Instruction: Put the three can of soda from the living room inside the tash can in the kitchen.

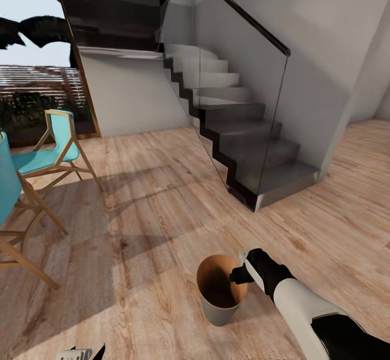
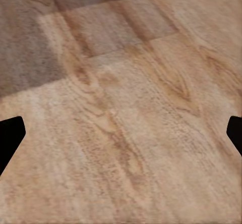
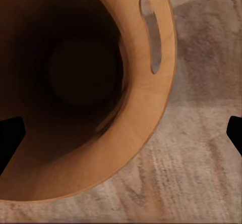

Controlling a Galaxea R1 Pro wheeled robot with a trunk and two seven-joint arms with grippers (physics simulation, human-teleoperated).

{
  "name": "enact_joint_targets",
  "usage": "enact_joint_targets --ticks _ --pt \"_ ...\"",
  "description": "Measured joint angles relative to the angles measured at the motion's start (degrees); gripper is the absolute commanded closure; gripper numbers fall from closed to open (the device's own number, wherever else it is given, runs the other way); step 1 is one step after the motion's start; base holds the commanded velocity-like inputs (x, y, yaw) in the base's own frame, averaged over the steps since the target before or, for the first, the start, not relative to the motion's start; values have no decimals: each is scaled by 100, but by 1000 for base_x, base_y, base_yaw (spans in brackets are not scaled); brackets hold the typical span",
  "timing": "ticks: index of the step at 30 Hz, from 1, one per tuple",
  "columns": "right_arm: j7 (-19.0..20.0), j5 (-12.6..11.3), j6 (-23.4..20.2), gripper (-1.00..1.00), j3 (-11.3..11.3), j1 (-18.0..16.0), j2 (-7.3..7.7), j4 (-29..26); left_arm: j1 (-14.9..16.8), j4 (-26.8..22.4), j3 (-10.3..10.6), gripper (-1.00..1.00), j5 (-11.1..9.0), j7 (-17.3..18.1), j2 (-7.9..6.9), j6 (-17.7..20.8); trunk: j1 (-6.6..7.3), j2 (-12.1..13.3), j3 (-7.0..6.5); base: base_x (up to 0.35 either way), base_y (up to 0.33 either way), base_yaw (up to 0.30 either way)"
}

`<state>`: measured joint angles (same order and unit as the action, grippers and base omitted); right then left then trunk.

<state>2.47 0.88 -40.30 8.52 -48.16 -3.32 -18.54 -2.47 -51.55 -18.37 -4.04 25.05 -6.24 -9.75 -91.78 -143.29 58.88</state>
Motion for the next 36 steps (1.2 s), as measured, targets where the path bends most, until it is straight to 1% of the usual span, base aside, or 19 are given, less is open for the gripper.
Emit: enact_joint_targets --ticks 14,28,36 --pt "-1 0 8 -100 -8 0 27 0 0 5 0 -100 0 -4 0 0 -36 -19 433 0 0 0" --pt "11 0 13 -100 -8 0 34 -9 0 5 0 -100 0 -7 0 0 -36 -19 532 0 0 0" --pt "23 1 13 -100 -23 0 152 -24 0 5 0 -100 0 -1 0 0 -36 -19 582 0 0 0"
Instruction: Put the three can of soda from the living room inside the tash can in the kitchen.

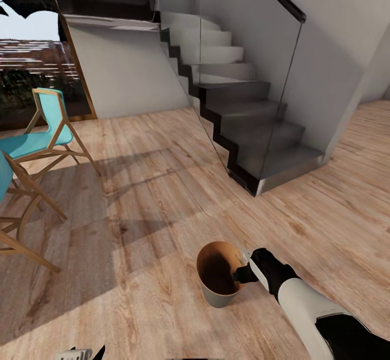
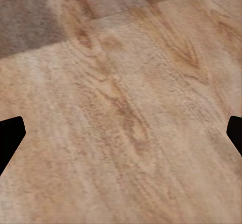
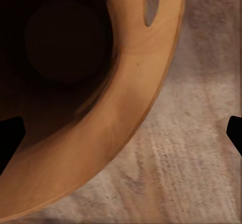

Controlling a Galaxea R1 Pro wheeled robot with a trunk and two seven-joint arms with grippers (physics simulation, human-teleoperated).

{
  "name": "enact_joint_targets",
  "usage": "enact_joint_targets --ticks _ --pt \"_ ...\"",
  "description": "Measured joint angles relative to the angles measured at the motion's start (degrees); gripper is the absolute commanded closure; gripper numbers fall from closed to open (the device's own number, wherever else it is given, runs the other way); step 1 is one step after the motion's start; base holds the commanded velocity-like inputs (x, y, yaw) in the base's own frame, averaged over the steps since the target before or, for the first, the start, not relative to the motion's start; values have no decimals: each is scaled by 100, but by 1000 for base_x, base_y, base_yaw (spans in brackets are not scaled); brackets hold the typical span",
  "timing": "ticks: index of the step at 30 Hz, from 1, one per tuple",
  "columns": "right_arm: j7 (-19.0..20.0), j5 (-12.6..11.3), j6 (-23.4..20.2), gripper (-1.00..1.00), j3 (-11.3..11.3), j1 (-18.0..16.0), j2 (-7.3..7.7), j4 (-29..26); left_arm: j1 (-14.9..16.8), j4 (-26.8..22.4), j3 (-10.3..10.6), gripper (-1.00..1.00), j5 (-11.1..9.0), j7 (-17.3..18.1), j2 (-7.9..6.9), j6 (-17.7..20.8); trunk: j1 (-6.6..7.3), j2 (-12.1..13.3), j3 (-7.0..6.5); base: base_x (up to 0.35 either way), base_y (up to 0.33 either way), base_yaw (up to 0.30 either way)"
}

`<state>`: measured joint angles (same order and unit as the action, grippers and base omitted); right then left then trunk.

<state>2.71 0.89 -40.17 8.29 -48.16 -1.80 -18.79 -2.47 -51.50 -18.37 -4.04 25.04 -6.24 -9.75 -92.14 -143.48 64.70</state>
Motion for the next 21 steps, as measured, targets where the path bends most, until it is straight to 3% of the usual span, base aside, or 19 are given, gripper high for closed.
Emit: enact_joint_targets --ticks 7,21 --pt "2 -7 8 -100 -11 0 68 -2 -1 -4 0 -100 0 0 0 -1 0 0 42 0 0 0" --pt "2 -10 9 -100 -3 0 68 2 -1 -3 0 -100 0 1 0 -1 -5 -2 169 0 0 0"
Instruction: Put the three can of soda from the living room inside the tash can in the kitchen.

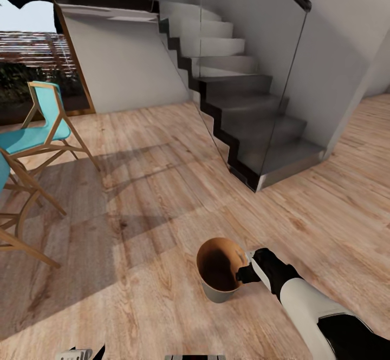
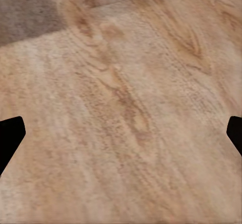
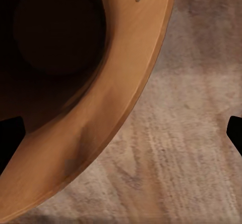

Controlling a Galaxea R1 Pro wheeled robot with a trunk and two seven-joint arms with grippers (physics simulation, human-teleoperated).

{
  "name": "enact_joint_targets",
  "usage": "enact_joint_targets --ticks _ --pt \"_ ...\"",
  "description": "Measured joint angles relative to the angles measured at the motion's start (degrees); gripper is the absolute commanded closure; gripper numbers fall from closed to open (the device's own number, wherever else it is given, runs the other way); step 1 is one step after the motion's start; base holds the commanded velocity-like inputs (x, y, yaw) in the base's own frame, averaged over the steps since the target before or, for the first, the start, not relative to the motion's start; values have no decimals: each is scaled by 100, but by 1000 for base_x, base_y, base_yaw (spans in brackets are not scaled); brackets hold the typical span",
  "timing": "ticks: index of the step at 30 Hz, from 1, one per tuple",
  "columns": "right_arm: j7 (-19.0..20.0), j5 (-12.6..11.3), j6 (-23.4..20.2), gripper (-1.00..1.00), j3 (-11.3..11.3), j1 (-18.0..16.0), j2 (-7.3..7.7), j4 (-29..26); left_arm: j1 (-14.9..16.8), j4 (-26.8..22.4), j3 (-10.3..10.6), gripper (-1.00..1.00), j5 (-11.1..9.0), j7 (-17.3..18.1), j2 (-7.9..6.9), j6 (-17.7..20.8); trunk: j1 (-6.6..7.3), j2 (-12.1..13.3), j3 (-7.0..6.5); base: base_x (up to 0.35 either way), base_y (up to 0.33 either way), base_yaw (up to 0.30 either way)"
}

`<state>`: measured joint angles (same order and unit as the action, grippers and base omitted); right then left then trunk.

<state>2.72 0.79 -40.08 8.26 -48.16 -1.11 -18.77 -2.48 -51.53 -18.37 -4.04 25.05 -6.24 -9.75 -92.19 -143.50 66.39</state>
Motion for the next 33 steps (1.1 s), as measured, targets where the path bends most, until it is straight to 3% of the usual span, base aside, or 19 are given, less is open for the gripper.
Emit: enact_joint_targets --ticks 5,22,23,27,28,29,33 --pt "0 0 -2 -100 0 0 -2 4 1 -3 0 -100 0 0 0 0 -13 -7 150 0 0 0" --pt "2 -10 2 -100 5 -1 -6 0 -1 -6 0 -100 -9 0 0 0 -12 -7 212 0 0 0" --pt "3 -15 6 100 8 -1 -12 -3 1 -6 0 -100 -8 0 0 0 -12 -7 212 0 0 0" --pt "3 -25 12 100 11 -1 -11 2 2 -6 0 -100 -9 0 0 0 -12 -7 212 0 0 0" --pt "2 66 11 100 9 -4 -10 4 1 -6 0 -100 -9 0 0 0 -12 -8 211 0 0 0" --pt "6 -36 10 100 4 -3 -12 1 2 -5 0 -100 -9 0 0 0 -12 -7 211 0 0 0" --pt "6 -50 4 100 7 -2 -19 2 2 -5 0 -100 -9 0 0 0 -12 -7 212 0 0 0"
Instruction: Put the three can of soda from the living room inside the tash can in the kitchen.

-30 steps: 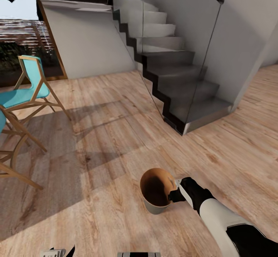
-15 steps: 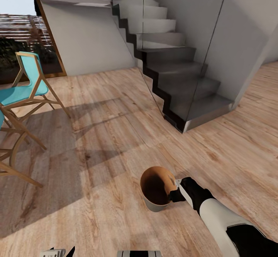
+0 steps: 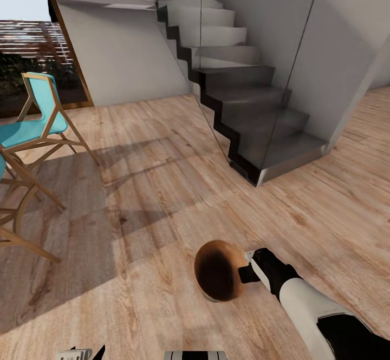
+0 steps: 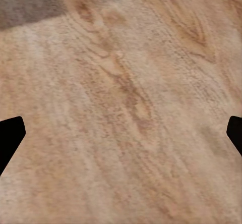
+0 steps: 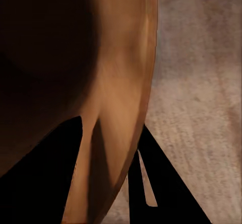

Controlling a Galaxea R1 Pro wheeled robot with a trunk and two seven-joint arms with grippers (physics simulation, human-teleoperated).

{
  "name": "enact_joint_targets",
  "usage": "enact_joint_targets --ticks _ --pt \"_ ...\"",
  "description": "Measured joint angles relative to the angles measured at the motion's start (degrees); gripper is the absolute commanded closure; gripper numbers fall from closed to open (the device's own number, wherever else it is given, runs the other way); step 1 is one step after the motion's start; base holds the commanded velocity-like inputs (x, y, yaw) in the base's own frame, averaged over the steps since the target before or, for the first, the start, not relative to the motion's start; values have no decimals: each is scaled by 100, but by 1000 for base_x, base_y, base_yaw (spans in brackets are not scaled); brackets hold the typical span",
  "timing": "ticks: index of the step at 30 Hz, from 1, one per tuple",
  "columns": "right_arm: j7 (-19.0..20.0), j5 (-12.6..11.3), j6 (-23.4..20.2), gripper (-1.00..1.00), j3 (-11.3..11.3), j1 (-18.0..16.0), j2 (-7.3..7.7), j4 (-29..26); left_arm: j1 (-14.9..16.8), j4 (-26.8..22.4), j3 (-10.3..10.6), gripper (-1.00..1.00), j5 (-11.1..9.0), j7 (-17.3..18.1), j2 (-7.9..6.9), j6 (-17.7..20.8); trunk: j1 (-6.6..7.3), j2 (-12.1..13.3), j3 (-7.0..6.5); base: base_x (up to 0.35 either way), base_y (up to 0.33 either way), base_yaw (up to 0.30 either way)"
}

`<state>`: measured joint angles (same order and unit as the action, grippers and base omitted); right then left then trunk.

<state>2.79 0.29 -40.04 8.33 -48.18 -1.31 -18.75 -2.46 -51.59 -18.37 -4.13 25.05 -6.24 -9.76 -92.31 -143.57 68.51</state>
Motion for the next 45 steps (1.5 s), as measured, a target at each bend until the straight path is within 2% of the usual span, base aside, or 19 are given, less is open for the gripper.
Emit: enact_joint_targets --ticks 23,26,29,45 --pt "-14 49 5 100 17 -2 -29 -1 0 8 0 -100 9 -8 0 13 1 0 0 0 0 0" --pt "-22 162 5 100 37 3 -32 5 -1 8 0 -100 8 -9 0 23 7 4 -65 0 0 0" --pt "-15 88 5 100 26 3 -35 4 -1 8 0 -100 9 -9 0 26 15 8 -132 0 0 0" --pt "-20 120 4 100 38 3 -44 6 0 8 0 -100 8 -9 0 27 56 29 -486 0 0 0"
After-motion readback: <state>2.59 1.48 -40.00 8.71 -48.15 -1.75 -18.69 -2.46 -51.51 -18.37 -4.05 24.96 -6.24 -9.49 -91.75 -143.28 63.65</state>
